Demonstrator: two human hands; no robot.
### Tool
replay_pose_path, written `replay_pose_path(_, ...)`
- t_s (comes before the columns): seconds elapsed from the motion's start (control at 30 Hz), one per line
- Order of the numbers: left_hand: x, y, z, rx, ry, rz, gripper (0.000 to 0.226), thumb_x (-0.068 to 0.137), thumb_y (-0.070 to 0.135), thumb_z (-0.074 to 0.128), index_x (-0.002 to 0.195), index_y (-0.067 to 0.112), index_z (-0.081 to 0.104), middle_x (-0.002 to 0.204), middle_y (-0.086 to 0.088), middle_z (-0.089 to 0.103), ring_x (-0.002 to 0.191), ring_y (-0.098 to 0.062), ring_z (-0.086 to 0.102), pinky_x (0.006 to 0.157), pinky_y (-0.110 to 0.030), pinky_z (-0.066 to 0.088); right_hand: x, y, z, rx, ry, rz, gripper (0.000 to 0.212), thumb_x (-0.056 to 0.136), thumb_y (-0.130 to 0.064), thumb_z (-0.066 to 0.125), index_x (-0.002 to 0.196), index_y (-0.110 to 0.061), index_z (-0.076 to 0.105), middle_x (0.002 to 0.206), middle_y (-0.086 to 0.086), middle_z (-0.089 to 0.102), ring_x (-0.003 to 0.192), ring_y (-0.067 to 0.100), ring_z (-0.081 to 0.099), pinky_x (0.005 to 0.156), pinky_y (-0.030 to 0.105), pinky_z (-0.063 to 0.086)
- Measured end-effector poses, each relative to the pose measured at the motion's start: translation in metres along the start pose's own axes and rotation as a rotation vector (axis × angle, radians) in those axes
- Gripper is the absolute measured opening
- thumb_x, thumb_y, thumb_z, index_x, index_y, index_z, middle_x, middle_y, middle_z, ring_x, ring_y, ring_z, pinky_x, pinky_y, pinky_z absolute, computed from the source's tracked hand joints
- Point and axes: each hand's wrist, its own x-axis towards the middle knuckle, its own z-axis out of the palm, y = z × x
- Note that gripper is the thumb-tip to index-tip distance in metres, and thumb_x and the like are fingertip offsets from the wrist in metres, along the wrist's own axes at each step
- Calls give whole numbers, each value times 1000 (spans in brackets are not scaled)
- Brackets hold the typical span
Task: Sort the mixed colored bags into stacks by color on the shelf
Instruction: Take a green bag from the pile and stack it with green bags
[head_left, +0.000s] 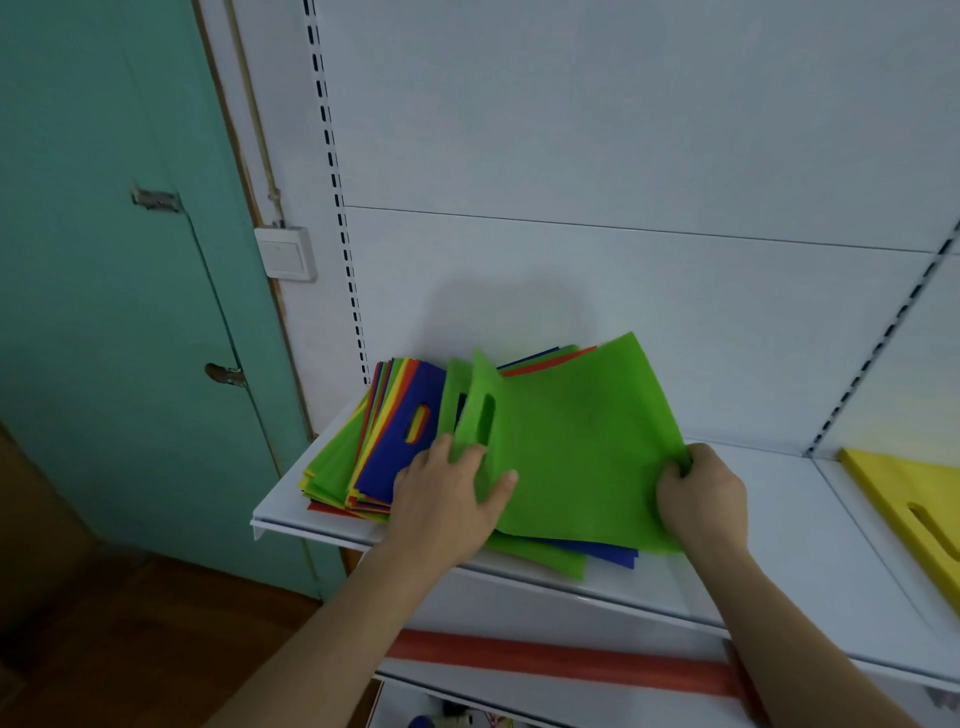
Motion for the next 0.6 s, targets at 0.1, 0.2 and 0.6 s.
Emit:
replay_pose_path(0.1,3,-7,5,102,40,-9,50,98,59,52,136,28,60,144,-7,51,124,-29,55,99,-47,49,6,13,-7,48,23,-7,27,93,-9,55,119,-11,63,100,18,70,86,37,57,75,40,44)
replay_pose_path(0.2,8,-6,7,84,55,-9,45,96,50,61,135,26,59,133,-1,57,118,-26,57,93,-45,48,6,18,-13,70,-2,-55,40,93,-7,58,133,-14,62,109,14,72,94,36,60,80,38,43)
replay_pose_path(0.6,70,6,7,-841,108,-387,52,95,22,72,144,23,53,95,14,64,80,-4,62,58,-22,38,-11,12,-54,407,187,-215,45,100,-19,62,139,-38,50,118,-16,67,101,7,62,84,36,48)
